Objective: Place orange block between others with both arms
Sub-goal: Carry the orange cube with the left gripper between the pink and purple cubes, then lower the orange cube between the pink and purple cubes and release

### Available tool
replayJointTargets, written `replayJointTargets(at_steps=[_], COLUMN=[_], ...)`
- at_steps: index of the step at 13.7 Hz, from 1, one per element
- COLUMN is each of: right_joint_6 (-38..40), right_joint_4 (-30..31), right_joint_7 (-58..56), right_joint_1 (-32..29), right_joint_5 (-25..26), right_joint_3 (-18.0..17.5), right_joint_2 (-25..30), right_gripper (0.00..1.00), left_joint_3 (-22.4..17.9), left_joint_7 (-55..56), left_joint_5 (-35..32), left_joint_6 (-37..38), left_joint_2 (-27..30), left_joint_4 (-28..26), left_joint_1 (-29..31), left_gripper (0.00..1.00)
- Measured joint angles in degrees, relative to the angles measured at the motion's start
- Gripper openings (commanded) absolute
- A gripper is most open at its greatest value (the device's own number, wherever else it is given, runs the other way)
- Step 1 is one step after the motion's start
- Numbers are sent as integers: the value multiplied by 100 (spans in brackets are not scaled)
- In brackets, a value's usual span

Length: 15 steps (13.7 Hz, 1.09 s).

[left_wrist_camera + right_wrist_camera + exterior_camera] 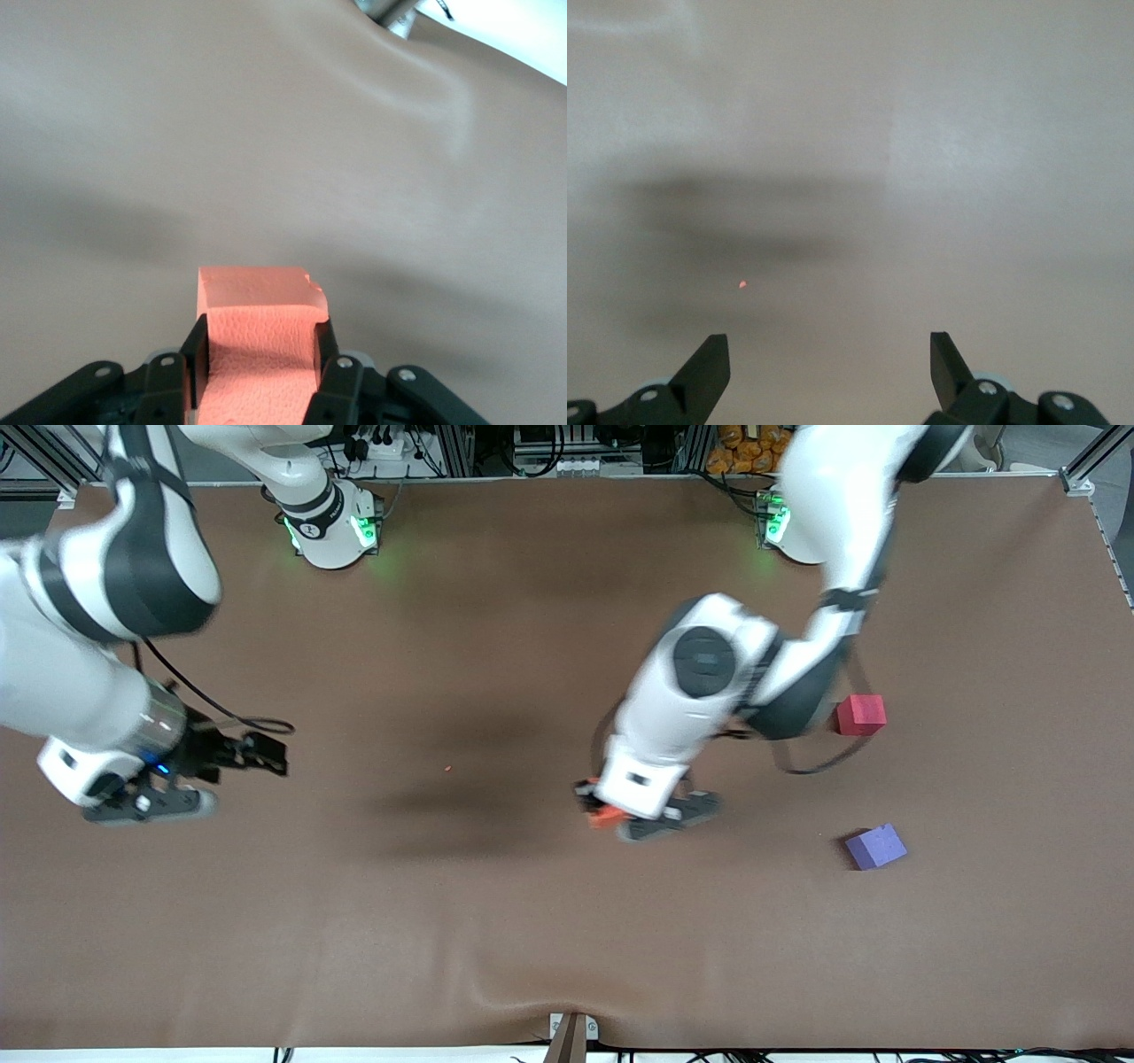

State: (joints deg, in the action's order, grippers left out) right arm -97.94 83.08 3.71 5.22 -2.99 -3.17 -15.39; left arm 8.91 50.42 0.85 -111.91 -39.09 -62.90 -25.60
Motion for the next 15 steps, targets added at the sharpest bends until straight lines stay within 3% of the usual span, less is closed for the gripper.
replayJointTargets(at_steps=[4, 8, 12, 15], right_joint_6=[1069, 1730, 1901, 1895], right_joint_4=[-3, -269, -175, -75], right_joint_7=[-95, -161, -384, -574], right_joint_1=[-210, -343, -481, -556], right_joint_5=[196, 245, 277, 280], right_joint_3=[150, 403, 418, 429], right_joint_2=[459, 802, 1516, 1634], right_gripper=[100, 100, 100, 100], left_joint_3=[101, 113, 120, 116], left_joint_7=[-1487, -2842, -3984, -5188], left_joint_5=[37, 38, 39, 39], left_joint_6=[940, 1033, 193, -850], left_joint_2=[651, 1403, 2000, 2212], left_joint_4=[-656, -1896, -3426, -4536], left_joint_1=[1007, 1969, 2737, 3439], left_gripper=[0, 0, 0, 0])
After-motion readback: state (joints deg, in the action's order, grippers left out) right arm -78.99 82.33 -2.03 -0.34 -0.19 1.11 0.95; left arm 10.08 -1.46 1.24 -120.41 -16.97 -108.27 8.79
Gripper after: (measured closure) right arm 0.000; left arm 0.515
